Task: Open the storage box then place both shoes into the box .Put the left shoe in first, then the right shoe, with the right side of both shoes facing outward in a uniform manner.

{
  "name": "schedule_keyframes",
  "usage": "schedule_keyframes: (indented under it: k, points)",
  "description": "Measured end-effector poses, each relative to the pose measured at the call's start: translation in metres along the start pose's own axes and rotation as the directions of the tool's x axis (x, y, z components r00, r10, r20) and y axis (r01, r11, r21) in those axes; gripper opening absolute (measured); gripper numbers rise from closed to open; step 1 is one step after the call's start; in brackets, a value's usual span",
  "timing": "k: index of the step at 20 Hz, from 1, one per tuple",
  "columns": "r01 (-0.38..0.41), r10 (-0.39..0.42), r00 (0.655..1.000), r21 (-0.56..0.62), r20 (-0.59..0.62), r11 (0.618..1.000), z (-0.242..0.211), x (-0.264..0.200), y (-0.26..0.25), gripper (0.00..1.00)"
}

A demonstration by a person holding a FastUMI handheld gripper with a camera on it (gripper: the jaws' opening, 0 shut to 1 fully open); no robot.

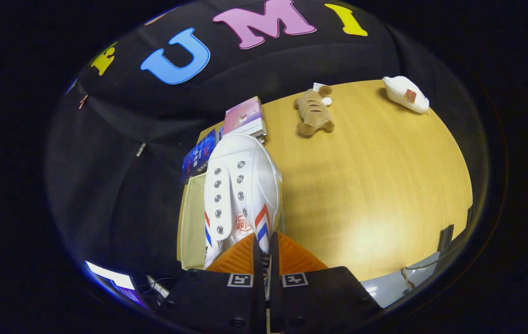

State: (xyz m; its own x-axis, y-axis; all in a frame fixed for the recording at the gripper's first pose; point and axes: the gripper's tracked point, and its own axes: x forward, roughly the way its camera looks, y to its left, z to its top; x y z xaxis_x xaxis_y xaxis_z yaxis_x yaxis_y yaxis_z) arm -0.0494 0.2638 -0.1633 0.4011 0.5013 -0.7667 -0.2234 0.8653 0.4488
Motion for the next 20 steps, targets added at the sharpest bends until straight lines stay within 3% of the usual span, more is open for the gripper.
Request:
schedule_keyframes:
  k: [6,14,16,17,19,20]
  points:
    - [-0.011,0.008,0.999,-0.051,-0.052,0.999,-0.014,0.034,0.042,0.08]
    - [0.091,-0.095,0.99,-0.044,-0.105,0.995,-0.036,0.069,0.03,0.08]
    - [0.077,-0.081,0.99,-0.035,-0.113,0.996,-0.041,0.073,0.035,0.13]
    - [0.062,-0.066,0.991,-0.036,-0.117,0.997,-0.044,0.074,0.041,0.27]
    - [0.002,-0.004,0.995,-0.017,-0.097,1.0,-0.042,0.067,0.057,0.46]
    - [-0.024,0.023,0.997,-0.005,-0.08,1.0,-0.035,0.065,0.063,0.62]
